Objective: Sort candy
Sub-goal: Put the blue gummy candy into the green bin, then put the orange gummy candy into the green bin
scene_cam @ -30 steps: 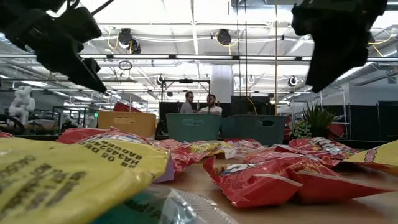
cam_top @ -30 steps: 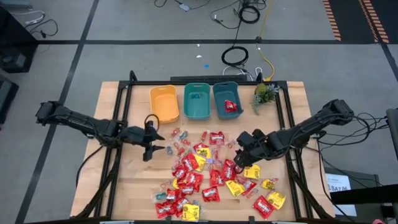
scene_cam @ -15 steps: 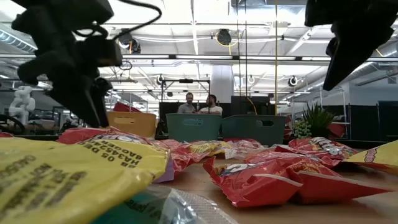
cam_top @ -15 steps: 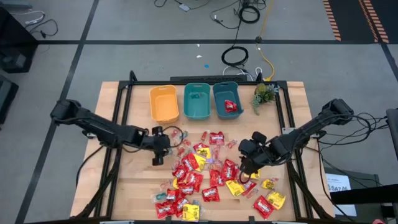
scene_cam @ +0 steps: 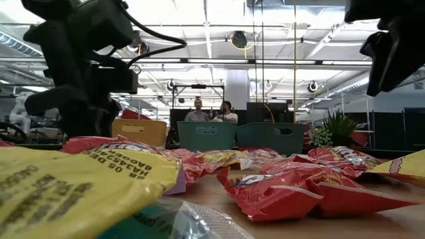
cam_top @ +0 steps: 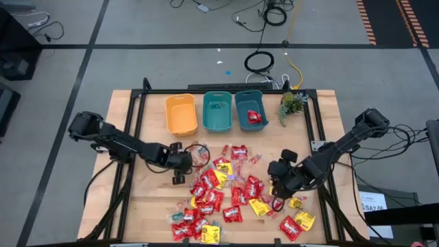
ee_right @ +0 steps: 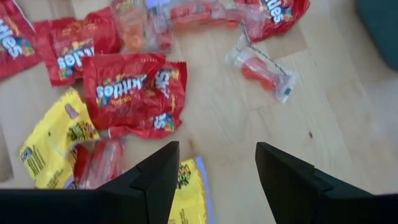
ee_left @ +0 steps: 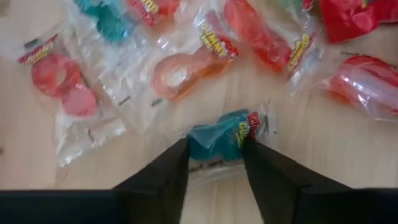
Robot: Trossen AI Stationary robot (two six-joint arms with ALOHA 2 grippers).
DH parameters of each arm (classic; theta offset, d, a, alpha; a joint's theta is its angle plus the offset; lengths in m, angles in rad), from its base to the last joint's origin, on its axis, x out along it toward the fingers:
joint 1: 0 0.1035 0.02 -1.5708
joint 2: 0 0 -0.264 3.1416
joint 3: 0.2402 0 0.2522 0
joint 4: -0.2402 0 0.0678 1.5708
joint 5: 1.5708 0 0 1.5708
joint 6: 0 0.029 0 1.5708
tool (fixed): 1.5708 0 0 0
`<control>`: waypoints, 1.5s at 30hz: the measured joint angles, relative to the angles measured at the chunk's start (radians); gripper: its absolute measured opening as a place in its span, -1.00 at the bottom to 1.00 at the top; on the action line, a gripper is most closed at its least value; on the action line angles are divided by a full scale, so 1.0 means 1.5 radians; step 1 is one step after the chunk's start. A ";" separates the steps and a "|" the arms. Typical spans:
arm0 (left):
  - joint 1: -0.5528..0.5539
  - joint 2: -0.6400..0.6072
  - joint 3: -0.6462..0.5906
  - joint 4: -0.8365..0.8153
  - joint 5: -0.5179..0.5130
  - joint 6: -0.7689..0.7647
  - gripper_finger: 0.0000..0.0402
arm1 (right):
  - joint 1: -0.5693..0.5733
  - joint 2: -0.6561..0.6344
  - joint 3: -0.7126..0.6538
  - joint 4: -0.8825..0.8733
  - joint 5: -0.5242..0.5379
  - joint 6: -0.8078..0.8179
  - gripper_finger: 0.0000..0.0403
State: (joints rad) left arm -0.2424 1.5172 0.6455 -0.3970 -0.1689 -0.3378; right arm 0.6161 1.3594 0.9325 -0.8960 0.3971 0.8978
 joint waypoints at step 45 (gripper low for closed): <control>0.451 0.084 0.410 0.034 0.040 0.381 -0.46 | -0.002 0.000 0.001 -0.087 0.175 0.491 0.01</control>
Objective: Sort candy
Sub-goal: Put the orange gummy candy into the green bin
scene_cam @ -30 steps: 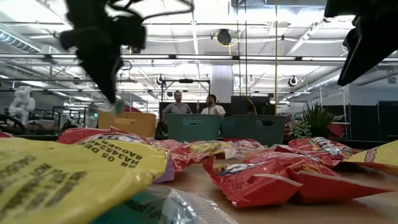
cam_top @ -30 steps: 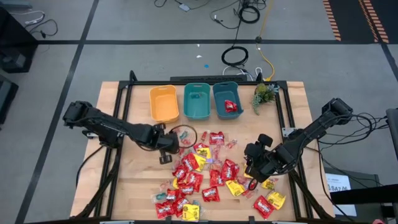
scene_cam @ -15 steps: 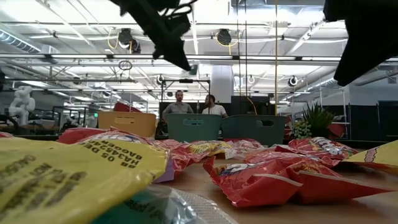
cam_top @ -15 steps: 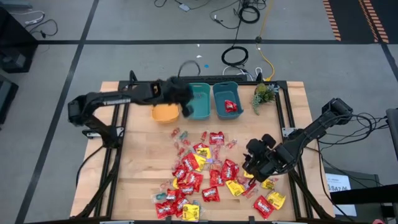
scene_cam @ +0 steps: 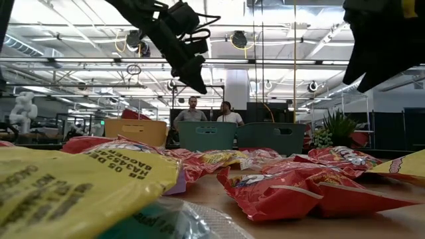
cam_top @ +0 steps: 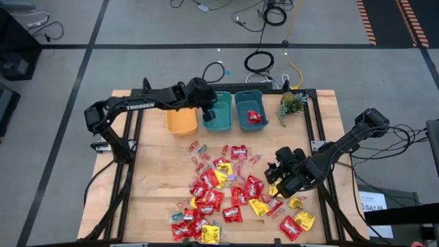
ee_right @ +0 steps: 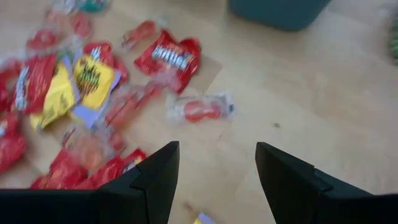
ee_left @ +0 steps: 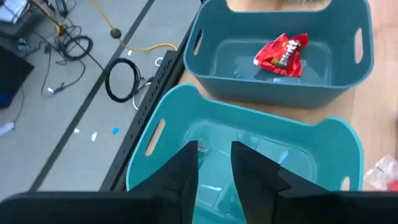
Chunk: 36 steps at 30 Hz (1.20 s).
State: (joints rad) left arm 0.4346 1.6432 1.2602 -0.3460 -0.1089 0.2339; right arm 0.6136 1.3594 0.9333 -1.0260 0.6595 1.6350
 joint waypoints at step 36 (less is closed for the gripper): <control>-0.136 -0.377 -0.244 -0.077 0.104 -0.348 -0.42 | -0.282 -0.015 0.000 0.167 -0.223 -0.730 0.01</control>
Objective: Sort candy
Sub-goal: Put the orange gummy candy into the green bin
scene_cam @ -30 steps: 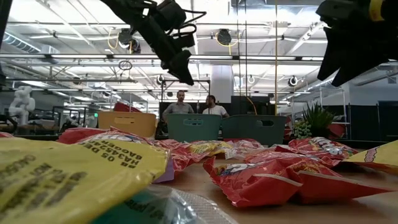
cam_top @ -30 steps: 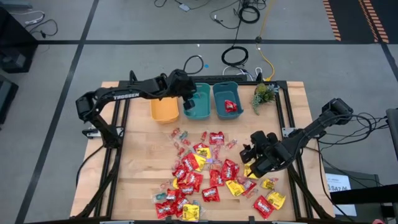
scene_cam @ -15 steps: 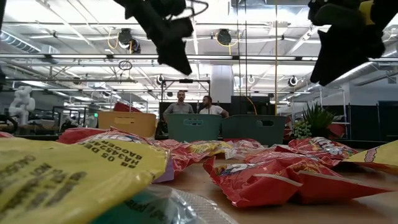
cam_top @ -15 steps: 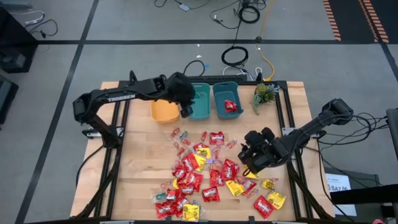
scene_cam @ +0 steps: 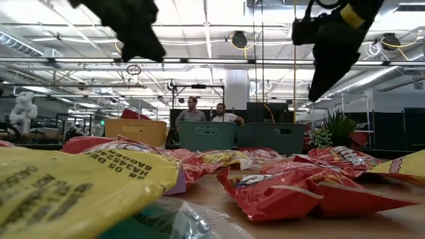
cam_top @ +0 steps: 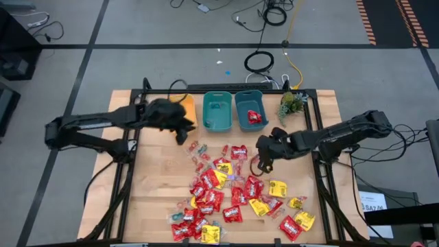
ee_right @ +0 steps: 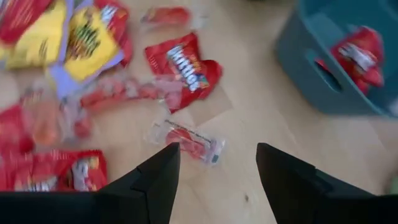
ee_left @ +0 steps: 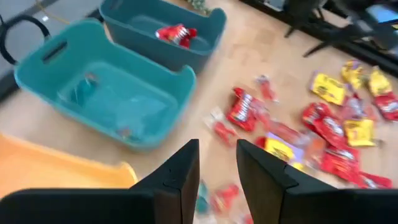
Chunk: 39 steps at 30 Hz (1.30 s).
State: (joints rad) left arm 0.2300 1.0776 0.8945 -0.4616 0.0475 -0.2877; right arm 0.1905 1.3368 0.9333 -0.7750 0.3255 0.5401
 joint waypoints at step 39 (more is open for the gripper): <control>-0.237 -0.208 -0.110 0.007 -0.178 -0.090 -0.42 | -0.167 0.171 0.053 0.023 -0.293 -0.383 -0.92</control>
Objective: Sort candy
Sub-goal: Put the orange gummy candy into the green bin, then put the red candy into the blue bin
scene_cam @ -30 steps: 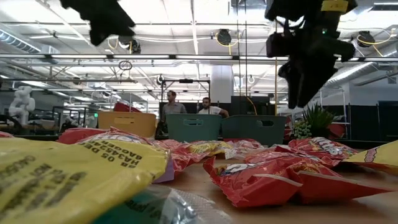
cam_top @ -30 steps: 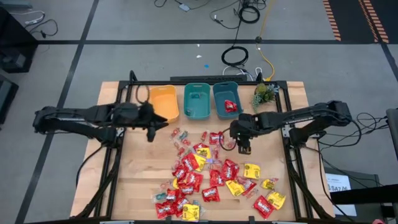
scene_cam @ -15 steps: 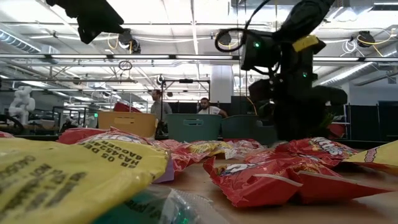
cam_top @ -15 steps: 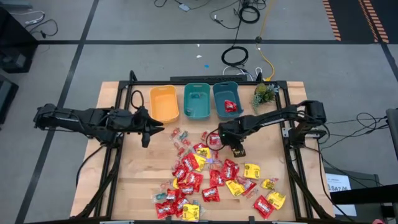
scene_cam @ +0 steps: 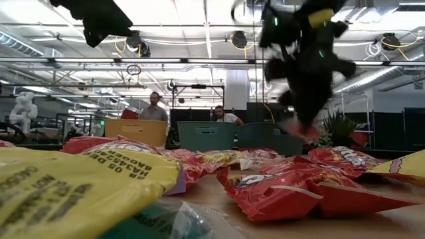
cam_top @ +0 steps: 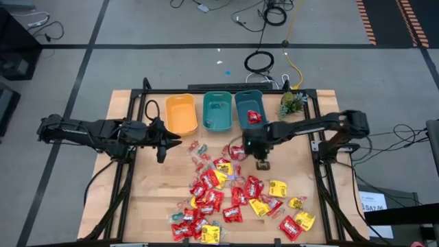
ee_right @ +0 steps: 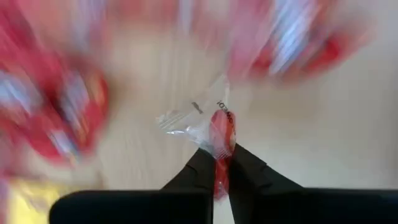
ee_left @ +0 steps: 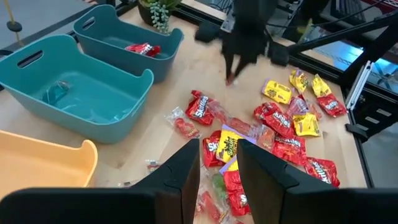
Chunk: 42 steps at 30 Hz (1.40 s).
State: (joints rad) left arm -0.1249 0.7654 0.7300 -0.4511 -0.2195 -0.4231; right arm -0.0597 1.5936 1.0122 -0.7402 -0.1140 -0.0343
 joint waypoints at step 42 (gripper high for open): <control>0.001 -0.151 -0.134 0.051 0.040 0.143 -0.42 | -0.244 0.336 0.636 -0.114 0.122 0.083 -0.01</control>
State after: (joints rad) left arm -0.1242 0.5393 0.5288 -0.3743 -0.1594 -0.2084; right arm -0.4263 2.0969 1.9667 -0.9111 0.0692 0.0902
